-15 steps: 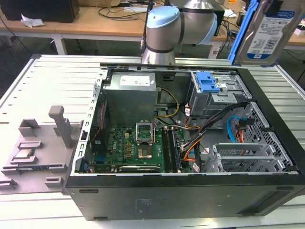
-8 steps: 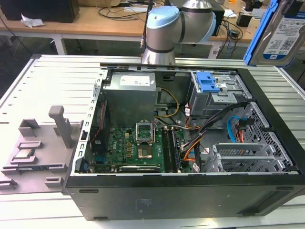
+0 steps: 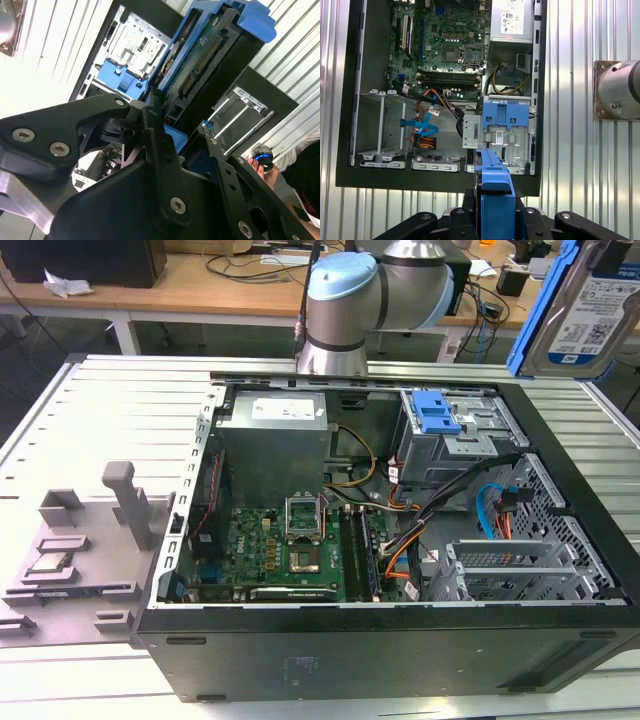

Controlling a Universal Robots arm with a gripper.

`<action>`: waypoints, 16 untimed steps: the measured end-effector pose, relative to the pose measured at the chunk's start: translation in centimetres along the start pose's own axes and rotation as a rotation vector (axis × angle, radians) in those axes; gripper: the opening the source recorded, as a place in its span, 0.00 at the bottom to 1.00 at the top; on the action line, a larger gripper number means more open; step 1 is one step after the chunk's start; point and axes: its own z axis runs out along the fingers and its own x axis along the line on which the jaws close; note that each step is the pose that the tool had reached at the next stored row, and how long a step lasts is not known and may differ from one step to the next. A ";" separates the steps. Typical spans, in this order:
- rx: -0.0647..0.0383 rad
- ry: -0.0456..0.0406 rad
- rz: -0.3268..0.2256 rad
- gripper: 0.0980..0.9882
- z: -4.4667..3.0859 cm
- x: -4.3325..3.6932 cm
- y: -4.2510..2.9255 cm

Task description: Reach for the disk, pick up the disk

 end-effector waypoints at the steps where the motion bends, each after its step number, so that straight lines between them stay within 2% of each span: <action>1: 0.000 0.0000 0.000 0.30 0.02 0.00 0.33; 3: 0.000 -0.0001 0.000 0.30 0.08 -0.01 1.20; 6: 0.000 -0.0002 0.000 0.30 0.23 -0.07 3.42; 8: 0.000 0.0000 0.000 0.30 0.28 -0.10 4.24; 10: 0.000 0.0000 0.000 0.30 0.36 -0.13 5.41; 11: 0.000 0.0000 0.000 0.30 0.38 -0.14 5.71; 12: 0.000 -0.0001 0.000 0.30 0.43 -0.15 6.31; 16: 0.000 -0.0001 0.000 0.30 0.49 -0.18 7.19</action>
